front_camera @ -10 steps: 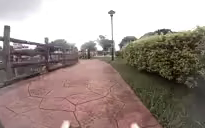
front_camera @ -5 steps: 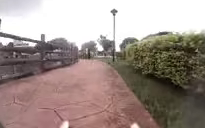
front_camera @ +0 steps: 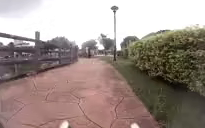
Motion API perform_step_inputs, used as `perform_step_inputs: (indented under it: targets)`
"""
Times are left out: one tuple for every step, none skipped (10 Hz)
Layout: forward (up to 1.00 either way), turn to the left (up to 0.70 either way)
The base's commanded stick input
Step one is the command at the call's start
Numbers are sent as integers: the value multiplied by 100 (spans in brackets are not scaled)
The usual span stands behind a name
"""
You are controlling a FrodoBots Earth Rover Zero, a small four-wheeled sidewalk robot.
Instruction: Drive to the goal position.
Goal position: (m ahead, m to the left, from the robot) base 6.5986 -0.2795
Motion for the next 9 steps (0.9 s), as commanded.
perform_step_inputs:
  targets:
    - [70,0]
    - [70,0]
    - [70,0]
    - [70,0]
    - [70,0]
    - [70,0]
    - [70,0]
    - [70,0]
    - [70,0]
